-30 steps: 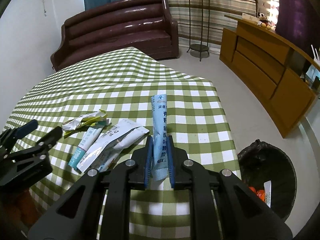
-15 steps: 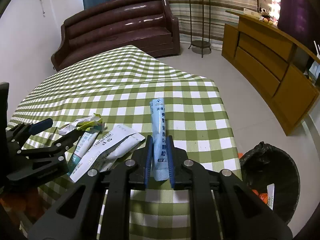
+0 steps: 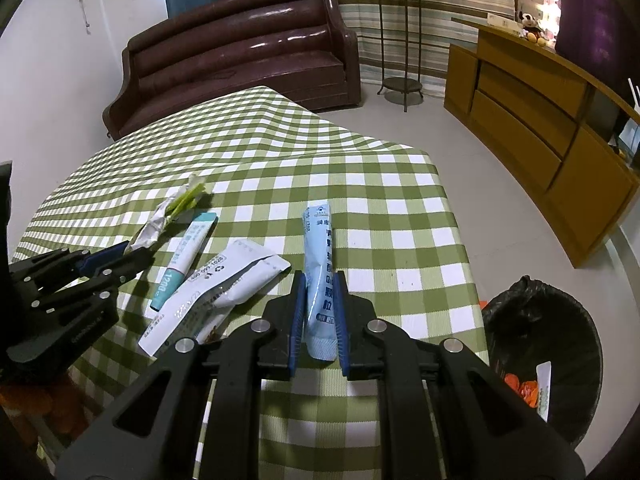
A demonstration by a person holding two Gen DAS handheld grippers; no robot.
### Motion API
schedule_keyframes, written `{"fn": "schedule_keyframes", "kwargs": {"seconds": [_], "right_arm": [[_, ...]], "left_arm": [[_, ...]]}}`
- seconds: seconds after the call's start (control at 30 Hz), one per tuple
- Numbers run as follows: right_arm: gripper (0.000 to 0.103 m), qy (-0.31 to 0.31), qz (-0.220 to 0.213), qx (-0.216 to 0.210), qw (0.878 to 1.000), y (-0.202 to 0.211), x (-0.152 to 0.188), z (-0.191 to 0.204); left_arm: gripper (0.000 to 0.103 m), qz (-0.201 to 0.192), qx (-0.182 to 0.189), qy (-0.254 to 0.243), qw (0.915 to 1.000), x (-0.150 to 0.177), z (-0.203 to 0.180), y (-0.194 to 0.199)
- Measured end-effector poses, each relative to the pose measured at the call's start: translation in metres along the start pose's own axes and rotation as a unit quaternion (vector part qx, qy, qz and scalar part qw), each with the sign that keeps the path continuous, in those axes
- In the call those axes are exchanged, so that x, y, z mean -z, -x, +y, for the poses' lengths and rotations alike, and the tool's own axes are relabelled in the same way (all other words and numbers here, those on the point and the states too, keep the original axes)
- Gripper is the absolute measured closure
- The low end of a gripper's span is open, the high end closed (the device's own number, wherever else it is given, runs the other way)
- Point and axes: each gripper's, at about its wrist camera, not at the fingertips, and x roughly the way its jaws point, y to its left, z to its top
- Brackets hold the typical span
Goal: Collect trash
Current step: 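Grasp the white-yellow wrapper with the left gripper while the right gripper holds the blue tube, then carry the wrapper and blue tube in both grippers over the black bin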
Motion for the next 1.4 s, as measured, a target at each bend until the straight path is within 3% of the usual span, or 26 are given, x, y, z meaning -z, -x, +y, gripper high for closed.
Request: {"fn": "schedule_keyframes", "kwargs": {"seconds": [0.27,0.3,0.43,0.63,0.67,0.83,1.1,1.4], "right_arm": [[0.089,0.0,0.002,-0.001,1.0,0.001,0.005,-0.001],[0.089,0.0,0.003,-0.001,1.0,0.001,0.006,-0.001],[0.089,0.0,0.003,-0.001,1.0,0.002,0.009,-0.002],[0.089,-0.001,0.003,-0.001,1.0,0.003,0.01,-0.002],[0.089,-0.001,0.003,-0.001,1.0,0.004,0.011,-0.003],[0.089,-0.001,0.003,-0.002,1.0,0.005,0.012,-0.003],[0.089,-0.006,0.0,-0.002,1.0,0.007,0.014,-0.003],[0.089,-0.015,-0.018,-0.002,1.0,0.032,0.023,-0.012]], "left_arm": [[0.081,0.008,0.006,0.04,0.9991,0.024,0.009,0.021],[0.078,0.009,0.004,0.047,0.9989,0.025,0.01,0.022],[0.051,0.003,0.002,0.065,0.9979,0.022,0.015,0.024],[0.05,0.007,0.0,0.061,0.9981,0.006,0.018,0.009],[0.05,0.006,-0.002,0.058,0.9983,0.004,0.017,0.007],[0.084,-0.003,-0.018,0.033,0.9993,0.005,0.01,0.009],[0.085,-0.014,-0.017,0.06,0.998,0.015,0.014,0.02],[0.085,-0.052,-0.009,0.092,0.9943,0.031,0.013,0.063]]}}
